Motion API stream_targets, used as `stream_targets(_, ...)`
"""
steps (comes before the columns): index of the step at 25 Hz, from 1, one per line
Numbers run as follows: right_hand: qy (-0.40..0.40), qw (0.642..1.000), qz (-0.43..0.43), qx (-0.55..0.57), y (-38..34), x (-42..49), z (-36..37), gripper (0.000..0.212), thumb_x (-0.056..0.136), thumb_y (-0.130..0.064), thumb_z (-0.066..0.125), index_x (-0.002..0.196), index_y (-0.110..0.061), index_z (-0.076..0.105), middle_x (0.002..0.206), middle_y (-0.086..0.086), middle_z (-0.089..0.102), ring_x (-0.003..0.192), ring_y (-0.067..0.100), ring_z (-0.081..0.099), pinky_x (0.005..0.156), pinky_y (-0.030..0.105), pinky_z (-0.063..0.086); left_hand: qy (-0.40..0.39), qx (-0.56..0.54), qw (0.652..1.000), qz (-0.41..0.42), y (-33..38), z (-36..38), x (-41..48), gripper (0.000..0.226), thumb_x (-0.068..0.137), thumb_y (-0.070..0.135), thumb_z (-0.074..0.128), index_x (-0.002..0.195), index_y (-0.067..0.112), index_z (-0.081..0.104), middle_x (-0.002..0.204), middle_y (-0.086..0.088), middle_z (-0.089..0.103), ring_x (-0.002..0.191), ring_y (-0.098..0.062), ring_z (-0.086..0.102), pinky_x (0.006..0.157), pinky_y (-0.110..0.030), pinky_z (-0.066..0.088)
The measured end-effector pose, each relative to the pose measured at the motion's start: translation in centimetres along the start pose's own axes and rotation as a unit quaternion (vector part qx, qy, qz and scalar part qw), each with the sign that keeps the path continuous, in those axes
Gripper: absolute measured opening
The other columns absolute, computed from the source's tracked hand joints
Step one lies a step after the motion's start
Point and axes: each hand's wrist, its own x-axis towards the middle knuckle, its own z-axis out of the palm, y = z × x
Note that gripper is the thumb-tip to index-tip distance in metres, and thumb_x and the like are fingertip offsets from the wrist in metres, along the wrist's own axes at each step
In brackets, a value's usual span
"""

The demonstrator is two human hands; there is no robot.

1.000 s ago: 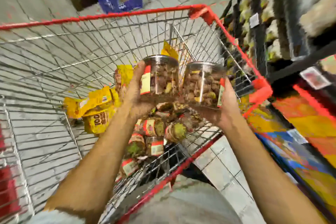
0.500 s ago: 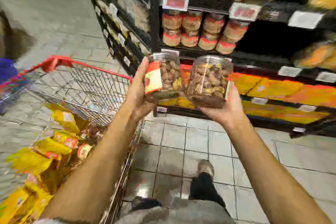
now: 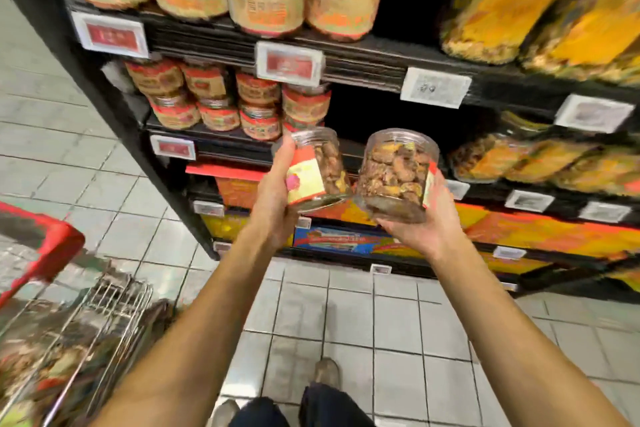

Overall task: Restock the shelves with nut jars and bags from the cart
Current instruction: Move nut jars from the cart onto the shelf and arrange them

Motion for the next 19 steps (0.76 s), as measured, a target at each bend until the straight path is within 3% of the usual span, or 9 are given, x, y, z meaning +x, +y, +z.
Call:
stream_targets(3, 0.058, 0.998, -0.01, 0.014, -2.4, 4.1, -3.1, 0.049, 0.092, -0.051, 0.041, 0.114, -0.015, 0.064, 0.1, 0.01, 0.071, 0.087, 0.026, 0.07, 0.077, 0.039, 0.055, 0.092, 0.114, 0.986, 0.076, -2.8, 1.6, 5.0, 0.035, 0.089, 0.034, 0.058, 0.11, 0.006, 0.061, 0.08, -0.001, 0.068, 0.066, -0.005, 0.066, 0.061, -0.021, 0.055)
stream_targets(5, 0.07, 0.997, -0.024, 0.016, -3.2, 6.9, -4.9, 0.047, 0.092, -0.051, 0.042, 0.114, -0.015, 0.063, 0.097, 0.009, 0.072, 0.084, 0.025, 0.07, 0.073, 0.037, 0.057, 0.109, 0.201, 0.962, 0.151, -4.8, 1.6, 8.1, 0.028, 0.087, 0.028, 0.064, 0.11, 0.012, 0.06, 0.086, 0.001, 0.067, 0.073, 0.004, 0.065, 0.07, -0.014, 0.052)
stream_targets(6, 0.069, 0.997, -0.028, 0.019, -3.4, 7.9, -5.5, 0.046, 0.092, -0.05, 0.042, 0.111, -0.015, 0.064, 0.096, 0.01, 0.072, 0.083, 0.025, 0.07, 0.072, 0.036, 0.058, 0.108, 0.225, 0.951, 0.18, -5.6, 1.6, 9.4, 0.031, 0.082, 0.031, 0.068, 0.109, 0.018, 0.059, 0.091, 0.003, 0.067, 0.08, 0.001, 0.065, 0.077, -0.02, 0.052)
stream_targets(8, 0.046, 0.997, -0.036, 0.04, -3.6, 10.5, -6.9, 0.045, 0.092, -0.048, 0.042, 0.11, -0.013, 0.064, 0.098, 0.011, 0.07, 0.086, 0.026, 0.068, 0.077, 0.037, 0.057, 0.102, 0.263, 0.932, 0.23, -7.0, 1.6, 12.2, 0.052, 0.07, 0.043, 0.073, 0.112, 0.017, 0.056, 0.095, 0.005, 0.067, 0.081, -0.005, 0.066, 0.074, -0.028, 0.053)
stream_targets(10, 0.025, 0.998, -0.035, 0.051, -3.4, 12.5, -7.9, 0.047, 0.093, -0.046, 0.042, 0.119, -0.012, 0.061, 0.106, 0.014, 0.068, 0.093, 0.029, 0.065, 0.084, 0.04, 0.052, 0.112, 0.3, 0.909, 0.267, -8.1, 1.1, 14.4, 0.077, 0.062, 0.053, 0.072, 0.122, 0.011, 0.048, 0.105, -0.004, 0.065, 0.09, -0.016, 0.067, 0.074, -0.041, 0.057)
stream_targets(13, -0.01, 0.997, -0.045, 0.066, -3.3, 14.1, -9.0, 0.049, 0.092, -0.044, 0.043, 0.124, -0.01, 0.058, 0.113, 0.016, 0.066, 0.096, 0.031, 0.064, 0.087, 0.041, 0.05, 0.106, 0.358, 0.873, 0.313, -9.2, 0.4, 17.0, 0.095, 0.06, 0.06, 0.069, 0.134, 0.01, 0.036, 0.122, -0.012, 0.056, 0.109, -0.032, 0.059, 0.084, -0.057, 0.051)
stream_targets(17, -0.042, 0.992, -0.079, 0.092, -3.3, 14.5, -10.5, 0.044, 0.083, -0.038, 0.054, 0.108, -0.004, 0.066, 0.106, 0.019, 0.068, 0.087, 0.034, 0.069, 0.078, 0.042, 0.055, 0.096, 0.441, 0.815, 0.365, -10.1, 1.0, 18.8, 0.095, 0.065, 0.06, 0.067, 0.132, 0.001, 0.035, 0.126, -0.012, 0.054, 0.117, -0.025, 0.053, 0.099, -0.039, 0.043)
stream_targets(19, -0.027, 0.99, -0.093, 0.101, -3.5, 14.5, -11.0, 0.046, 0.087, -0.041, 0.051, 0.11, -0.004, 0.065, 0.105, 0.02, 0.068, 0.085, 0.035, 0.069, 0.076, 0.042, 0.054, 0.112, 0.471, 0.795, 0.365, -10.1, 1.3, 19.4, 0.086, 0.068, 0.056, 0.07, 0.124, -0.001, 0.04, 0.121, -0.012, 0.055, 0.114, -0.025, 0.053, 0.097, -0.036, 0.042)
